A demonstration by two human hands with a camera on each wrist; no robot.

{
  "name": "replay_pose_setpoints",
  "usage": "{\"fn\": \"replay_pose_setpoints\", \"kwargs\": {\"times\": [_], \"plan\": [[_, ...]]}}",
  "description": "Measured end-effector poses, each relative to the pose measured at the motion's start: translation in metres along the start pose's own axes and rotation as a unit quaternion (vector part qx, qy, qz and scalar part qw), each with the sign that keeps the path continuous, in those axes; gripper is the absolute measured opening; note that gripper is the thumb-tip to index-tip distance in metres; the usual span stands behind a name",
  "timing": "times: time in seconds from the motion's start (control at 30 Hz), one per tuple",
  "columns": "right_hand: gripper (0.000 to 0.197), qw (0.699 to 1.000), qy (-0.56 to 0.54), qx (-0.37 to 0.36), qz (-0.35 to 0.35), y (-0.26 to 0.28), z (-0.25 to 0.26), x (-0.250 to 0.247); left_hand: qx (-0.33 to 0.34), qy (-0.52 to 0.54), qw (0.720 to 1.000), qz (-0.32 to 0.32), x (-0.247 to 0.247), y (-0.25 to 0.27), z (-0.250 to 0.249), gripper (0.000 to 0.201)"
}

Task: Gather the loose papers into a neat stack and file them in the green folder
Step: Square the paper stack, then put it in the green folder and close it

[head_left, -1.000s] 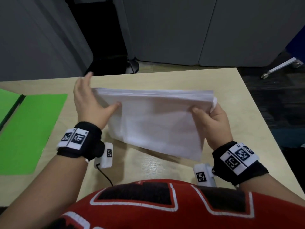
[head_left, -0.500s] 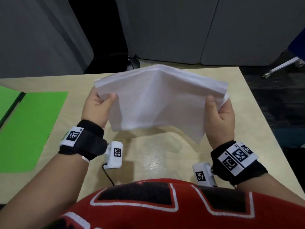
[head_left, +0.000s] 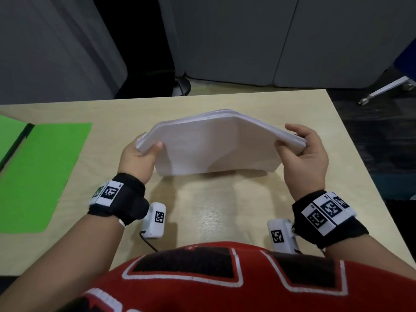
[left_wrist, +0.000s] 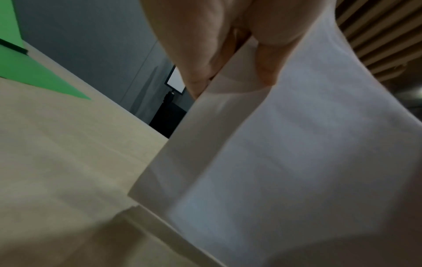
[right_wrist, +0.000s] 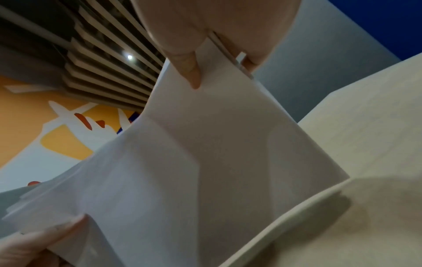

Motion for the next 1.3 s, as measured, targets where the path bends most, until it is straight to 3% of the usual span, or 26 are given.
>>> {"fn": "replay_pose_setpoints", "kwargs": {"times": [0.07, 0.13, 0.23, 0.3, 0.5, 0.63, 0.7, 0.77, 0.87, 0.97, 1.03, 1.1, 1.17, 1.3], "plan": [[0.027, 1.0, -0.009, -0.022, -0.009, 0.0, 0.005, 0.0, 0.029, 0.008, 0.999, -0.01, -0.006, -0.003, -0.004, 0.022], [0.031, 1.0, 0.019, 0.001, 0.009, -0.001, -0.002, 0.002, 0.033, 0.017, 0.999, 0.008, -0.007, -0.004, -0.001, 0.025], [0.029, 0.989, 0.075, 0.105, 0.067, 0.0, -0.03, 0.007, -0.023, 0.022, 0.998, 0.047, 0.003, 0.002, 0.016, 0.031], [0.027, 0.983, 0.088, 0.134, 0.085, 0.004, -0.039, 0.009, -0.06, 0.024, 0.997, 0.043, 0.009, 0.006, 0.021, 0.026], [0.016, 0.999, -0.021, 0.028, 0.01, 0.003, -0.006, 0.004, -0.009, 0.078, 0.997, 0.005, -0.004, 0.003, 0.008, 0.02], [0.026, 0.988, 0.029, 0.121, 0.096, 0.005, -0.022, 0.01, -0.041, 0.132, 0.987, 0.082, 0.004, 0.001, 0.023, 0.05], [0.021, 0.973, 0.099, 0.148, 0.145, 0.011, -0.031, 0.017, -0.092, 0.102, 0.984, 0.117, 0.015, 0.005, 0.036, 0.046], [0.017, 0.976, 0.111, 0.135, 0.132, 0.014, -0.031, 0.019, -0.11, 0.072, 0.985, 0.108, 0.017, 0.005, 0.04, 0.03], [0.022, 0.995, 0.043, 0.069, 0.054, 0.011, -0.019, 0.014, -0.065, 0.088, 0.992, 0.059, 0.007, 0.002, 0.023, 0.015], [0.01, 0.999, -0.01, 0.039, 0.024, 0.007, -0.008, 0.012, -0.022, 0.122, 0.992, 0.034, -0.002, 0.001, 0.01, 0.021], [0.026, 0.997, 0.026, 0.048, 0.062, 0.005, -0.01, 0.014, -0.026, 0.13, 0.99, 0.051, -0.001, -0.001, 0.016, 0.035], [0.025, 0.987, 0.089, 0.094, 0.096, 0.004, -0.019, 0.017, -0.048, 0.106, 0.989, 0.086, 0.006, 0.002, 0.022, 0.045], [0.019, 0.982, 0.112, 0.123, 0.092, 0.005, -0.025, 0.017, -0.06, 0.07, 0.993, 0.079, 0.01, 0.004, 0.025, 0.037], [0.018, 0.999, -0.003, 0.025, 0.021, 0.007, -0.007, 0.012, -0.006, 0.072, 0.997, 0.032, 0.005, 0.003, 0.005, 0.022]]}}
Point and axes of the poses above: each hand's wrist, its own y-axis away from the middle knuckle, its own x-axis out of the palm, z = x × y, the point moved 5 cm from there along -y, towards the middle knuckle, and after that the axes turned 13 degrees about -y, right-handed, at the moved point
